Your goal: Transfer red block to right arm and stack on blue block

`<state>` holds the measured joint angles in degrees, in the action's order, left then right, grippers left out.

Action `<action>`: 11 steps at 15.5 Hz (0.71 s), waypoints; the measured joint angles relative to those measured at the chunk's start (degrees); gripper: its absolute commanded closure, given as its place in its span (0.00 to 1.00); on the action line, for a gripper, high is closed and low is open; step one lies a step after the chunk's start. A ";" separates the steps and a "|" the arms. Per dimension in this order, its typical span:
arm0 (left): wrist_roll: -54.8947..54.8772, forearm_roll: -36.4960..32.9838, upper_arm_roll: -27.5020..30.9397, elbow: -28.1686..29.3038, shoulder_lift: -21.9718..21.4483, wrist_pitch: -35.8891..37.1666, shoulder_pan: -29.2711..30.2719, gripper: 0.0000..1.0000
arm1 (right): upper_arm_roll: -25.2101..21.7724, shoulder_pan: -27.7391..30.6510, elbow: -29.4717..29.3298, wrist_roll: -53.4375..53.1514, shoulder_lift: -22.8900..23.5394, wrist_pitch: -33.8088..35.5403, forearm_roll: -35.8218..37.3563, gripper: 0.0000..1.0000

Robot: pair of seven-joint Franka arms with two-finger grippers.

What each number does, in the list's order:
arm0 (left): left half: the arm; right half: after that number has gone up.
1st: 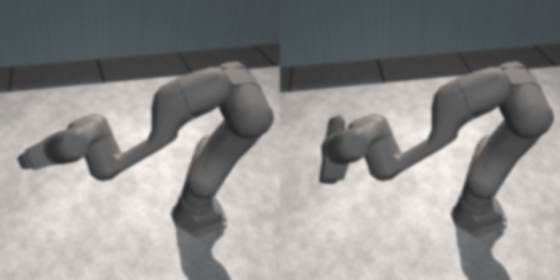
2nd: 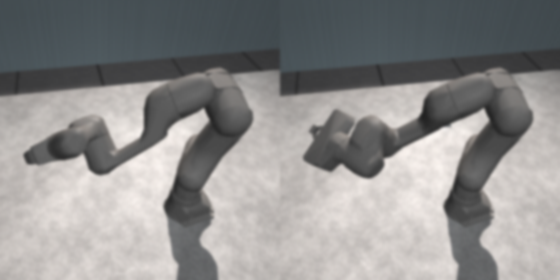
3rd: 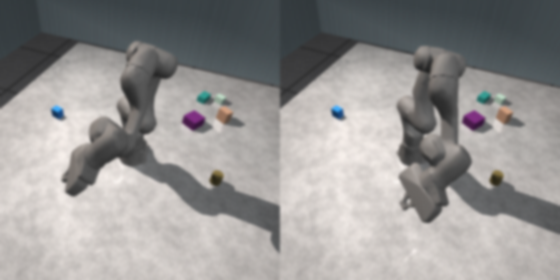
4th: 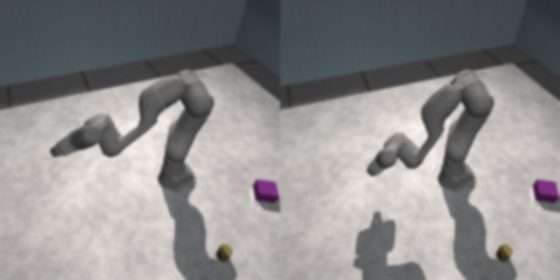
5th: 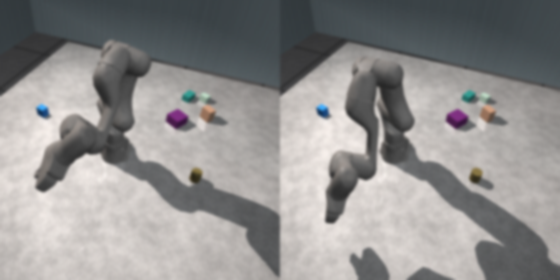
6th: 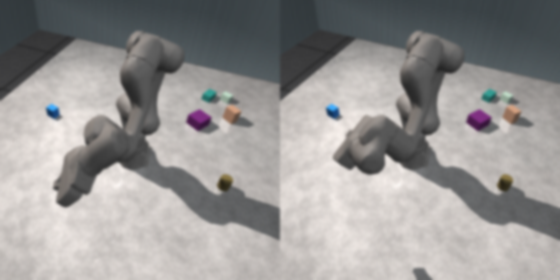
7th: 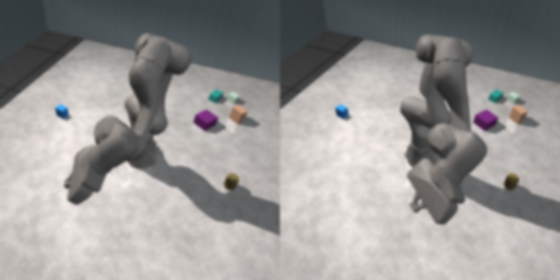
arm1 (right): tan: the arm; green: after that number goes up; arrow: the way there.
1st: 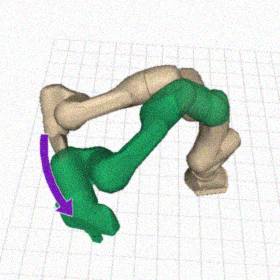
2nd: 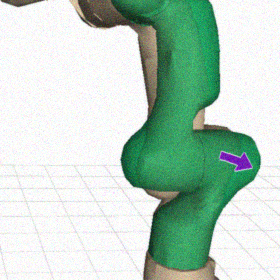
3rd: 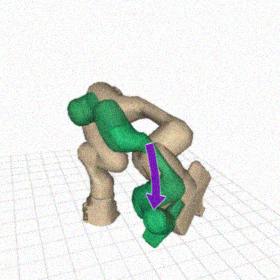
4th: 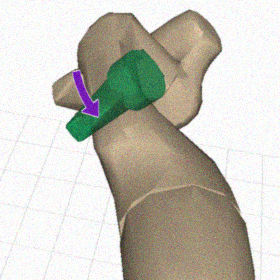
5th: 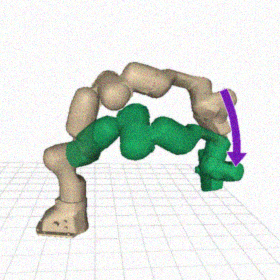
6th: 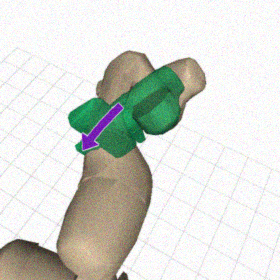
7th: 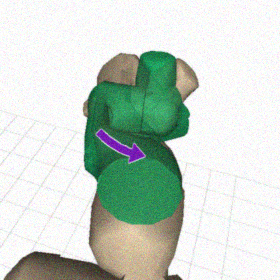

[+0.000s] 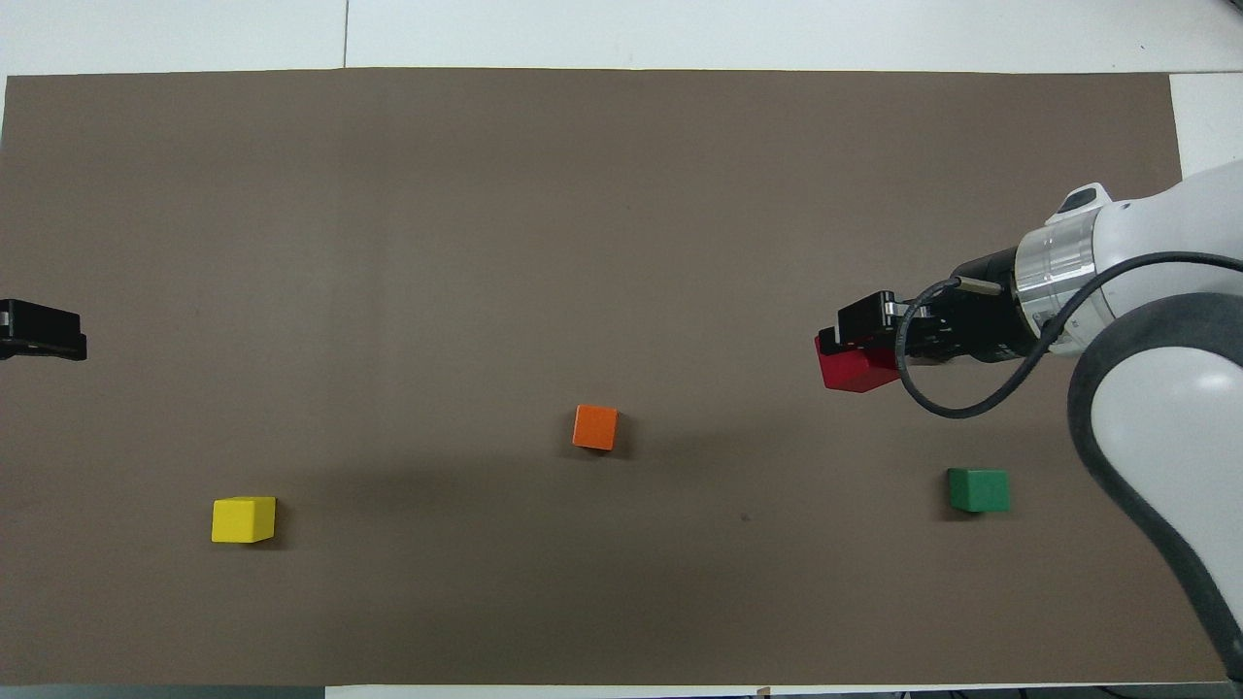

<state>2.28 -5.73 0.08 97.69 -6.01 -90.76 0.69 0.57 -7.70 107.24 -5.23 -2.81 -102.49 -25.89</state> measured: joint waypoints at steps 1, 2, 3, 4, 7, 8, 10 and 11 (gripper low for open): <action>-0.09 0.31 0.02 -0.67 0.83 0.02 -0.20 0.00 | 0.05 -0.01 0.03 -0.70 0.08 -0.30 5.50 1.00; -0.09 0.61 -0.06 -1.00 1.57 0.02 -0.41 0.00 | 0.11 -0.02 0.09 -1.51 0.18 -0.59 10.29 1.00; -0.09 0.76 -0.18 -1.25 2.14 0.02 -0.46 0.00 | 0.16 -0.03 0.21 -2.37 0.31 -0.78 14.40 1.00; -0.09 0.80 -0.19 -1.40 2.43 0.02 -0.46 0.00 | 0.18 -0.02 0.47 -3.09 0.46 -1.01 18.03 1.00; -0.16 0.83 -0.11 -1.37 2.07 0.04 -0.45 0.00 | 0.17 0.46 3.37 -5.56 0.73 -5.66 25.18 1.00; -0.23 0.83 -0.10 -1.37 1.94 0.05 -0.45 0.00 | 0.14 0.95 5.28 -5.68 0.85 -8.39 26.05 1.00; -1.00 0.83 -0.14 -1.33 1.84 -0.15 -0.42 0.00 | 0.15 1.96 9.72 -5.68 1.20 -15.12 27.74 1.00; -1.74 0.83 -0.16 -1.28 1.89 -0.62 -0.36 0.00 | 0.13 2.54 12.18 -5.70 1.38 -19.06 28.70 1.00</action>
<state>0.54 -4.90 -0.07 96.41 -4.13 -91.38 0.33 0.69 -5.16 119.42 -10.93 -1.43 -121.55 2.81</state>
